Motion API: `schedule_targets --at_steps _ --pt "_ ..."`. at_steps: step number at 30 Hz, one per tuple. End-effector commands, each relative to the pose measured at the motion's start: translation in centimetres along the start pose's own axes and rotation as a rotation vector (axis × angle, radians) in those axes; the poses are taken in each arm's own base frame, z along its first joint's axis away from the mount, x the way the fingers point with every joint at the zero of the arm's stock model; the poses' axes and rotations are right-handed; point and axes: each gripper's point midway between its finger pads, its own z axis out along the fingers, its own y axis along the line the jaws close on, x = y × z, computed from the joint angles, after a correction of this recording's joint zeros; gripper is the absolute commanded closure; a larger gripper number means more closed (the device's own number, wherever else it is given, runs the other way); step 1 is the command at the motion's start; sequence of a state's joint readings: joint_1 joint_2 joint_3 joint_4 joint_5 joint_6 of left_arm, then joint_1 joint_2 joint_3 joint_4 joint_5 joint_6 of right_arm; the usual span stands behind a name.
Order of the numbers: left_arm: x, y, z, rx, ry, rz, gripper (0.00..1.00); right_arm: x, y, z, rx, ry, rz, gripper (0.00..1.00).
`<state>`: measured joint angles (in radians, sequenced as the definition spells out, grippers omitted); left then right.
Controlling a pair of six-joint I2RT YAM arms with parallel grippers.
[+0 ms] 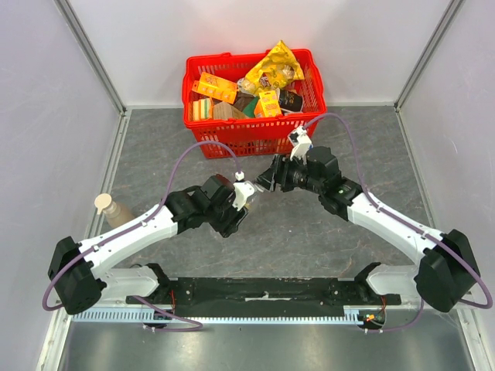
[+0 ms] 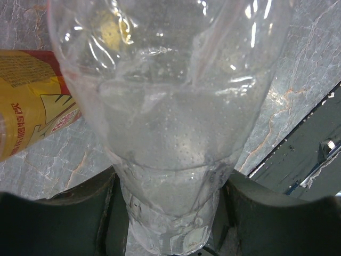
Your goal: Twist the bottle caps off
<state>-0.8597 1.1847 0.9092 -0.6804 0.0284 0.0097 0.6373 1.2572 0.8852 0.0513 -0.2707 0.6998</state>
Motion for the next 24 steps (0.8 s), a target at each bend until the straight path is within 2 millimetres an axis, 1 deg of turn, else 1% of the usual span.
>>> schedule_targets --at_steps 1,3,6,8,11,16,19,21,22,24 --pt "-0.9 0.0 -0.3 -0.004 -0.029 -0.029 0.72 -1.0 1.5 0.3 -0.064 -0.011 0.016 0.28" --pt "-0.9 0.0 -0.3 -0.004 -0.029 -0.029 0.73 -0.8 1.6 0.2 -0.068 -0.009 0.020 0.30" --pt "-0.9 0.0 -0.3 -0.004 -0.029 -0.031 0.73 -0.5 1.8 0.0 -0.090 -0.010 0.038 0.38" --pt "-0.8 -0.1 -0.2 -0.002 -0.028 -0.030 0.73 -0.3 2.2 0.0 -0.123 -0.011 0.064 0.45" --pt "-0.9 -0.2 -0.3 0.005 -0.031 -0.029 0.73 -0.1 3.2 0.0 -0.191 -0.015 0.118 0.52" --pt "-0.9 -0.2 -0.3 0.003 -0.031 -0.028 0.73 0.8 3.4 0.1 -0.223 0.003 0.158 0.55" --pt "-0.9 -0.2 -0.3 0.004 -0.031 -0.031 0.73 0.9 3.4 -0.2 -0.229 0.000 0.166 0.66" --pt "-0.9 -0.2 -0.3 0.004 -0.031 -0.034 0.74 1.0 3.4 -0.4 -0.231 -0.006 0.174 0.72" --pt "-0.9 -0.2 -0.4 0.005 -0.032 -0.032 0.74 0.8 3.7 -0.5 -0.243 -0.014 0.177 0.78" --pt "-0.9 -0.2 -0.4 0.004 -0.035 -0.035 0.74 1.0 3.7 -0.6 -0.253 -0.015 0.187 0.85"
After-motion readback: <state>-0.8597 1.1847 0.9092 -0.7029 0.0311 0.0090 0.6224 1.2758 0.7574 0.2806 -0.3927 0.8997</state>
